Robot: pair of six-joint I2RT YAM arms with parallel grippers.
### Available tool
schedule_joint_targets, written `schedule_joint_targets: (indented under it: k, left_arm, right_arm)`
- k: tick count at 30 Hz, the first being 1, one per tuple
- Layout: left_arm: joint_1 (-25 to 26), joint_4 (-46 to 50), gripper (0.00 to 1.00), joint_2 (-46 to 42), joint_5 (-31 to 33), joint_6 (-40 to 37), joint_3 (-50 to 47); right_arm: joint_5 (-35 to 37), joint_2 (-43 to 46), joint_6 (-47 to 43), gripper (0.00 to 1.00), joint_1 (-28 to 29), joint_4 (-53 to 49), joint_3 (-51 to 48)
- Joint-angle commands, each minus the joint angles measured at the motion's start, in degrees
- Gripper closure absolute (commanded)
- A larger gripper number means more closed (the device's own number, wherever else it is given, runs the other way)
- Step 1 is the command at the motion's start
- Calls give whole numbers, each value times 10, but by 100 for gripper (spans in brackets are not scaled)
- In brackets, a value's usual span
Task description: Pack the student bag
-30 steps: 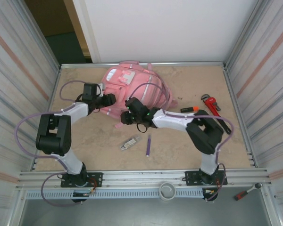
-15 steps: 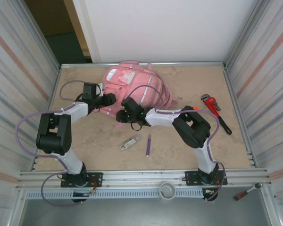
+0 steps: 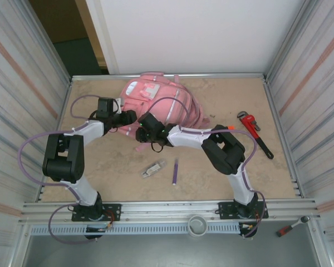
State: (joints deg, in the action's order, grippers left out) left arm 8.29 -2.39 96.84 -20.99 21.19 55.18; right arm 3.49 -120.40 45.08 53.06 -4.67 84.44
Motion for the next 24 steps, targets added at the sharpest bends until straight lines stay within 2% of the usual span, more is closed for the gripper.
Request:
schedule_joint_targets:
  k: [1,11,17,20,24]
  left_arm:
    - [-3,4,45,10,-10,-12,6]
    - [-3,9,45,12,1,-18,7]
    - [-5,17,45,22,16,-18,12]
    - [-10,34,53,30,38,-8,17]
    - [-28,43,63,45,33,7,16]
  right_arm:
    - [50,-16,-23,73,-2,-18,29]
    - [61,-12,-40,84,2,-23,36]
    - [61,7,-54,100,3,-37,24]
    - [63,34,-67,100,-1,-44,-6]
    - [19,72,-84,100,-21,-36,-60]
